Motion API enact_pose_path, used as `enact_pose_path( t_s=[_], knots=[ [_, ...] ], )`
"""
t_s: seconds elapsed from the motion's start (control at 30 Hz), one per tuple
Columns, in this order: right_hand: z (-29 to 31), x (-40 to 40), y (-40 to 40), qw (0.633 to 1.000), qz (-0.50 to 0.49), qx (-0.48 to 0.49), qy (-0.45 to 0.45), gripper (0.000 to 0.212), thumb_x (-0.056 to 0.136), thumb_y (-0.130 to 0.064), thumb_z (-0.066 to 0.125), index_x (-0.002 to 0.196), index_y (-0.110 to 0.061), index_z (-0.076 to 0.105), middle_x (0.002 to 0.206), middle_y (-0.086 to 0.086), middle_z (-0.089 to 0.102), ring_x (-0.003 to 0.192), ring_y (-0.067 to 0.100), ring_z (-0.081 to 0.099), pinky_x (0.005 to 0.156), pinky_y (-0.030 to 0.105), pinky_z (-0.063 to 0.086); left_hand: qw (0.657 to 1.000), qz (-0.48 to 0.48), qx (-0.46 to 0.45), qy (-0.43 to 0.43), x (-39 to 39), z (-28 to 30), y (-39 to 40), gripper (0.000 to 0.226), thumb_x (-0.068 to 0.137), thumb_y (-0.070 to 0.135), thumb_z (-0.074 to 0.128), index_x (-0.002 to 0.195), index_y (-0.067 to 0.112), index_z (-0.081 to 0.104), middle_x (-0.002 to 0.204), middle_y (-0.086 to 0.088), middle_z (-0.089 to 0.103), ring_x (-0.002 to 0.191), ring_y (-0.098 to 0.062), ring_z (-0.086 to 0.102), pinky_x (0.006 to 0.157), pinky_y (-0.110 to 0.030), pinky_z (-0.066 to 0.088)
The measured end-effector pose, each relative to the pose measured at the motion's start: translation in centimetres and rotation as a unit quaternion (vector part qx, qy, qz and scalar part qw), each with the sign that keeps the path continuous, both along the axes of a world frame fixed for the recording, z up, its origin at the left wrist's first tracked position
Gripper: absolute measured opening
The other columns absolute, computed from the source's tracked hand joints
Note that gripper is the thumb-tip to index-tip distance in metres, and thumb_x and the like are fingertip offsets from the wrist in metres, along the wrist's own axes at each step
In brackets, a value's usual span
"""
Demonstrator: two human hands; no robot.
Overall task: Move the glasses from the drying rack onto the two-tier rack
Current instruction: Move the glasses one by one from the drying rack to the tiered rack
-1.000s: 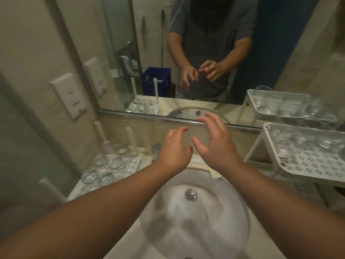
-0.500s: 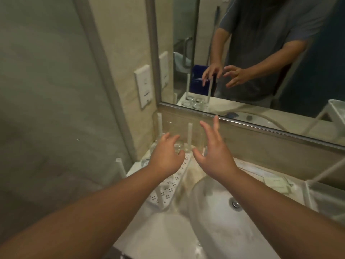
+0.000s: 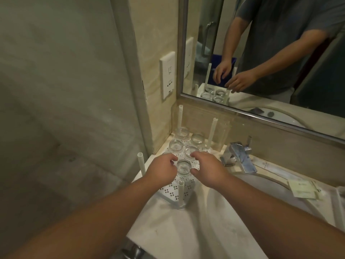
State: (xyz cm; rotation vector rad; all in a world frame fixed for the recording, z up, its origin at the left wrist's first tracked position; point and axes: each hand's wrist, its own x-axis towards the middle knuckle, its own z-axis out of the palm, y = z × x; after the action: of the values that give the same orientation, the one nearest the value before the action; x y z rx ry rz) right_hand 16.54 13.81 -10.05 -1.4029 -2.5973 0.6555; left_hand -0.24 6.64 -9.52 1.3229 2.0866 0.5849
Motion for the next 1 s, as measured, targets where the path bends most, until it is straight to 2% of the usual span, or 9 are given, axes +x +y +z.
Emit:
enact_pose_path(
  t_s=[0.07, 0.13, 0.2, 0.33, 0.43, 0.6, 0.67, 0.8, 1.0],
  knots=[
    [-1.0, -0.9, -0.1, 1.0, 0.007, -0.012, -0.026, 0.059, 0.087, -0.035, 0.067, 0.141, -0.022, 0.046, 0.136, 0.003, 0.054, 0.122, 0.021, 0.054, 0.095, 0.032, 0.046, 0.999, 0.001, -0.032, -0.016, 0.0, -0.7, -0.4, 0.043, 0.095, 0.013, 0.045, 0.134, 0.028, 0.058, 0.116, 0.001, 0.065, 0.074, -0.013, 0.067, 0.053, -0.018, 0.049],
    [-1.8, -1.6, -0.3, 0.999, 0.014, -0.025, -0.033, 0.066, 0.085, -0.035, 0.069, 0.144, -0.021, 0.043, 0.138, 0.003, 0.048, 0.122, 0.022, 0.053, 0.095, 0.033, 0.046, 0.998, -0.009, -0.057, -0.015, 0.3, -1.2, -0.6, 0.051, 0.093, 0.013, 0.044, 0.142, 0.027, 0.051, 0.129, -0.002, 0.064, 0.097, -0.021, 0.068, 0.074, -0.027, 0.055],
    [-2.5, -2.1, -0.4, 0.999, 0.024, -0.025, -0.026, 0.07, 0.084, -0.032, 0.071, 0.146, -0.021, 0.041, 0.146, 0.0, 0.041, 0.126, 0.022, 0.051, 0.096, 0.032, 0.045, 0.997, -0.021, -0.068, -0.022, 0.7, -1.5, -0.7, 0.055, 0.091, 0.013, 0.045, 0.144, 0.025, 0.049, 0.13, -0.003, 0.064, 0.105, -0.024, 0.066, 0.078, -0.029, 0.052],
    [-3.4, -2.8, -0.5, 0.998, 0.043, -0.028, -0.036, 0.078, 0.084, -0.029, 0.071, 0.152, -0.024, 0.033, 0.16, 0.001, 0.028, 0.137, 0.025, 0.043, 0.105, 0.033, 0.04, 0.994, -0.065, -0.082, -0.008, 1.3, -1.4, -0.6, 0.036, 0.085, 0.013, 0.05, 0.119, 0.016, 0.064, 0.104, -0.005, 0.07, 0.096, -0.025, 0.066, 0.075, -0.031, 0.052],
    [-3.7, -3.3, -0.8, 0.997, 0.048, -0.028, -0.045, 0.078, 0.084, -0.026, 0.071, 0.151, -0.024, 0.032, 0.152, 0.002, 0.034, 0.124, 0.027, 0.054, 0.093, 0.032, 0.045, 0.994, -0.063, -0.081, -0.029, 1.4, -1.4, -0.7, 0.034, 0.08, 0.015, 0.052, 0.112, 0.017, 0.064, 0.1, -0.005, 0.069, 0.094, -0.027, 0.066, 0.08, -0.039, 0.055],
    [-3.6, -4.0, -0.6, 0.994, 0.027, -0.024, -0.104, 0.074, 0.082, -0.033, 0.074, 0.144, -0.022, 0.036, 0.134, 0.007, 0.038, 0.099, 0.029, 0.063, 0.073, 0.032, 0.045, 0.988, 0.005, -0.105, -0.111, 1.0, -1.9, -0.8, 0.056, 0.082, 0.017, 0.052, 0.137, 0.025, 0.054, 0.113, 0.001, 0.068, 0.104, -0.023, 0.065, 0.091, -0.039, 0.053],
    [-3.7, -4.2, -0.4, 0.992, 0.029, -0.023, -0.124, 0.071, 0.082, -0.037, 0.074, 0.142, -0.021, 0.039, 0.133, 0.007, 0.04, 0.1, 0.03, 0.063, 0.074, 0.034, 0.047, 0.983, 0.029, -0.111, -0.146, 0.9, -2.0, -0.9, 0.056, 0.085, 0.013, 0.05, 0.139, 0.029, 0.051, 0.116, 0.0, 0.068, 0.101, -0.02, 0.067, 0.088, -0.036, 0.055],
    [-4.3, -4.2, -0.4, 0.992, 0.027, -0.035, -0.117, 0.072, 0.084, -0.037, 0.072, 0.145, -0.023, 0.036, 0.135, 0.007, 0.041, 0.102, 0.03, 0.063, 0.071, 0.03, 0.042, 0.966, 0.067, -0.11, -0.225, 1.0, -1.8, -1.3, 0.056, 0.086, 0.011, 0.05, 0.139, 0.03, 0.051, 0.096, -0.002, 0.07, 0.08, -0.02, 0.069, 0.067, -0.03, 0.055],
    [-4.1, -3.5, -0.5, 0.996, -0.009, -0.045, -0.077, 0.068, 0.077, -0.037, 0.08, 0.136, -0.029, 0.047, 0.13, 0.003, 0.046, 0.095, 0.025, 0.064, 0.075, 0.031, 0.05, 0.947, 0.098, -0.113, -0.284, 1.0, -1.5, -1.5, 0.051, 0.086, 0.014, 0.055, 0.135, 0.029, 0.052, 0.089, 0.0, 0.066, 0.069, -0.013, 0.064, 0.062, -0.029, 0.05]
  ],
)
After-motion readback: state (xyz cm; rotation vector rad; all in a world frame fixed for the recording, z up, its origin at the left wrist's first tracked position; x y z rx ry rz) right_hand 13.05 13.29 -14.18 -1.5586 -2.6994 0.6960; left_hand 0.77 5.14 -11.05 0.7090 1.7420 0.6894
